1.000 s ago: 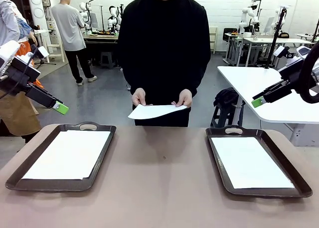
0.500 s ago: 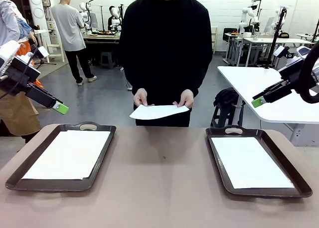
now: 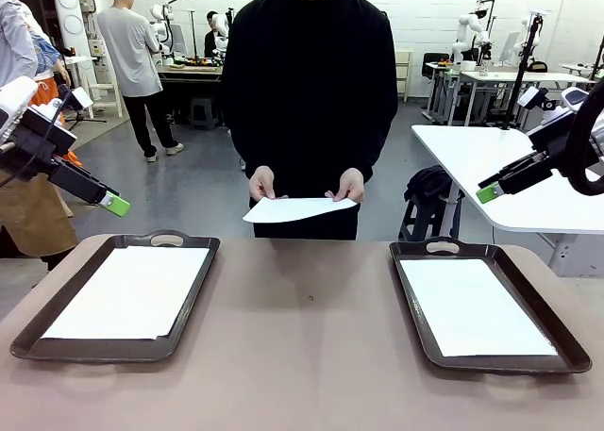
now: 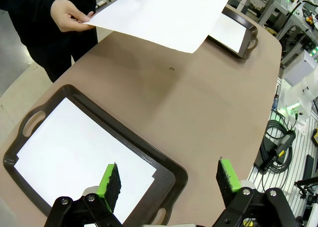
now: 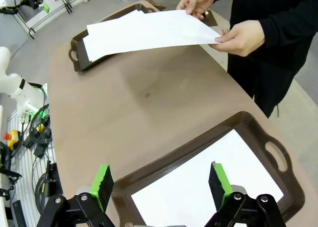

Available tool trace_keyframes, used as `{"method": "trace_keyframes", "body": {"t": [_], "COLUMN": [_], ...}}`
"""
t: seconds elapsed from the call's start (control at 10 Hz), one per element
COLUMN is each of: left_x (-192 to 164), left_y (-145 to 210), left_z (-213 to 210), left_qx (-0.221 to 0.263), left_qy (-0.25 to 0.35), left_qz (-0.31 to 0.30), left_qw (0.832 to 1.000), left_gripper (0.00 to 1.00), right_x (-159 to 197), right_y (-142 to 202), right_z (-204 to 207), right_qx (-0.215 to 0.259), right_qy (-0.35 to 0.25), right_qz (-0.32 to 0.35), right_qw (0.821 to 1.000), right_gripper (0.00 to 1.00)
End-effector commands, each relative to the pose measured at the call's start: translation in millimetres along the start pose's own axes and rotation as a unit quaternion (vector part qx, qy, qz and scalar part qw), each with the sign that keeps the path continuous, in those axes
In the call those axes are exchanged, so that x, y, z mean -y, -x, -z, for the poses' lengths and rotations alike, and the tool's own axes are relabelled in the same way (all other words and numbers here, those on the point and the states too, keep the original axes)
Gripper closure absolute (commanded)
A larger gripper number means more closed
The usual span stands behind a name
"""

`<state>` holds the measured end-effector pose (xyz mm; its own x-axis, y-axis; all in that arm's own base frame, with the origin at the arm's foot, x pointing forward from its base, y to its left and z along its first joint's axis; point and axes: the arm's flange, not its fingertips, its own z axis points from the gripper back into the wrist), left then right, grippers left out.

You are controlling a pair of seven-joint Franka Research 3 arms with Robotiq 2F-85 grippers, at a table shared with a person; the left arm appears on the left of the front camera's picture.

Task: Sort the A4 documents.
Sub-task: Receive the A4 Paper.

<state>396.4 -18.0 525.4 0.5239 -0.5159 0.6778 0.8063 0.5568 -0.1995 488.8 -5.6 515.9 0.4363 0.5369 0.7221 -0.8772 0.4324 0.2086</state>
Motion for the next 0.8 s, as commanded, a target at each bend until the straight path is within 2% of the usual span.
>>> {"method": "trace_keyframes", "body": {"t": [0.0, 0.7], "left_x": [-1.2, -1.2], "left_y": [1.5, 1.5], "left_z": [0.6, 0.6], "left_qx": [0.01, 0.01], "left_qy": [0.007, 0.007], "left_qz": [0.004, 0.004], "left_qw": [1.0, 1.0], "left_gripper": [0.0, 0.0], "right_x": [-0.2, -0.2], "right_y": [0.2, 0.2], "right_z": [1.3, 1.3], "right_qx": [0.002, 0.002], "right_qy": [-0.004, -0.004], "right_qz": [0.0, 0.0], "right_qw": [1.0, 1.0], "right_gripper": [0.0, 0.0]}}
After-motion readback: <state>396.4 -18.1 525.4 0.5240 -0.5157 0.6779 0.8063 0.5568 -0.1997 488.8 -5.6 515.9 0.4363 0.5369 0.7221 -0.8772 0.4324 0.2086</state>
